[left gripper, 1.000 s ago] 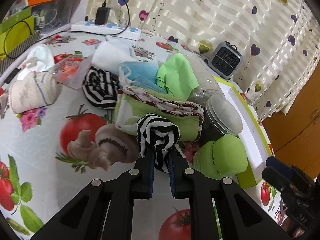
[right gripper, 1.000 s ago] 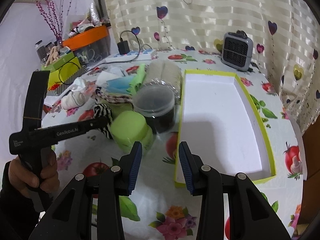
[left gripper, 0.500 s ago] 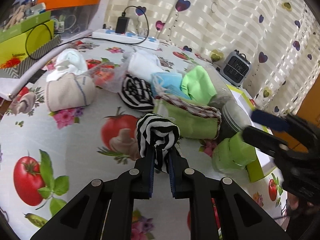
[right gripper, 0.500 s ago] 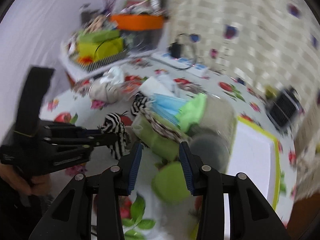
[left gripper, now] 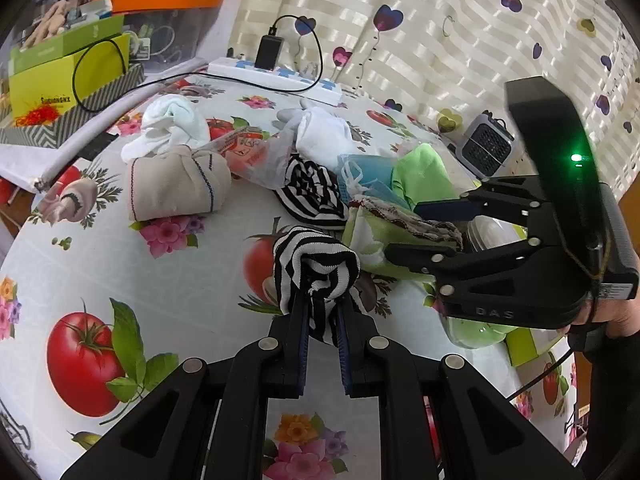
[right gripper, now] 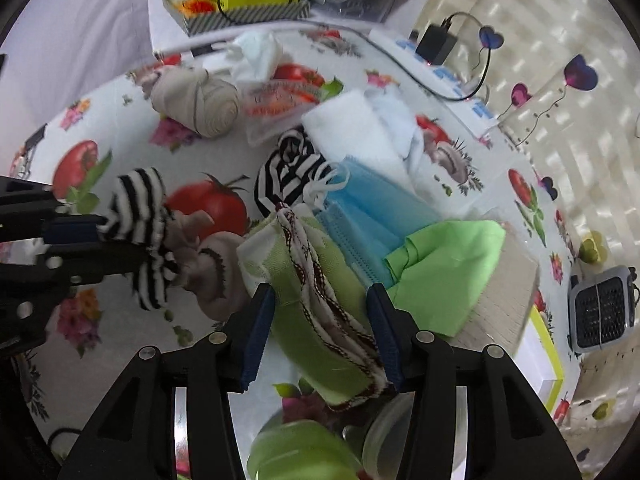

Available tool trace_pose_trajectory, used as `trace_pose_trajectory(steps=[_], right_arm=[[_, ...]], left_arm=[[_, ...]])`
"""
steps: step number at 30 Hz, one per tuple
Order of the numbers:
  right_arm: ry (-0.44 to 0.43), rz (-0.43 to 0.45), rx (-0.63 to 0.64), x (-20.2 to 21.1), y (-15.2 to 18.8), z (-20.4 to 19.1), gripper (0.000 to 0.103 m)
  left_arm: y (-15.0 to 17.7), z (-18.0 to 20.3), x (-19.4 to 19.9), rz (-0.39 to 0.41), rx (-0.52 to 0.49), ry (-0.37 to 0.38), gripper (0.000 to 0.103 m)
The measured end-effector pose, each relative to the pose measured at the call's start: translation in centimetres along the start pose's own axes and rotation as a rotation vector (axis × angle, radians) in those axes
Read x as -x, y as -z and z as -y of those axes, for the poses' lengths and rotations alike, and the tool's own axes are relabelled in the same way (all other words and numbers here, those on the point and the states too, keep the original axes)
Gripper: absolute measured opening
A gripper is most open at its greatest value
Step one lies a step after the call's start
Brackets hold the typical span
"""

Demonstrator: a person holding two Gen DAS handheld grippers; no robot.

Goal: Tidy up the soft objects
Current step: 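Grasp the green patterned towel pouch with the right tool while the left holds the striped sock, then carry the striped sock and green pouch over the white tray with both tools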

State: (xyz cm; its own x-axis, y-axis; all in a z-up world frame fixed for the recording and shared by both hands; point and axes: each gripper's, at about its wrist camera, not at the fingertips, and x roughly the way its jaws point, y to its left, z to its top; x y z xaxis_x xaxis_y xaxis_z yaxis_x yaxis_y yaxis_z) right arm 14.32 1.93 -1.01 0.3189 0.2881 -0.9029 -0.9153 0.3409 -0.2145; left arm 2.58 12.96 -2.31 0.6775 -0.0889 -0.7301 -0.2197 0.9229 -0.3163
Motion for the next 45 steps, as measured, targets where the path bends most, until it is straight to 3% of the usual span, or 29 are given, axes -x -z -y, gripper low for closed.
trace_pose_trajectory(steps=[1,2,4,11,19,25,35,45], right_arm=[[0.0,0.003,0.005,0.0,0.0,-0.1,0.029],[0.01,0.012,0.009,0.2,0.0,-0.2,0.022],[0.014,0.039,0.004,0.8,0.1,-0.3,0.018],[0.005,0.174,-0.042,4.1,0.7,-0.5,0.017],[-0.044,0.4,-0.229,10.2,2.0,1.8,0.017],[-0.025,0.495,-0.361,13.7,5.0,3.9,0.017],[0.03,0.528,-0.628,15.7,13.4,7.9,0.017],[0.028,0.451,-0.913,13.0,22.2,11.5,0.017]], left_arm=[[0.0,-0.1,0.0,0.001,0.0,0.001,0.012],[0.0,-0.1,0.1,0.001,0.0,0.001,0.012],[0.0,-0.1,0.1,0.003,0.0,0.001,0.012],[-0.3,0.0,1.0,0.024,-0.004,0.003,0.012],[-1.0,1.1,3.2,0.073,-0.027,-0.007,0.012],[-2.0,3.2,5.1,0.123,-0.074,0.005,0.012],[-2.9,9.4,6.3,0.155,-0.195,0.08,0.012],[-2.2,17.8,4.6,0.119,-0.338,0.185,0.012]])
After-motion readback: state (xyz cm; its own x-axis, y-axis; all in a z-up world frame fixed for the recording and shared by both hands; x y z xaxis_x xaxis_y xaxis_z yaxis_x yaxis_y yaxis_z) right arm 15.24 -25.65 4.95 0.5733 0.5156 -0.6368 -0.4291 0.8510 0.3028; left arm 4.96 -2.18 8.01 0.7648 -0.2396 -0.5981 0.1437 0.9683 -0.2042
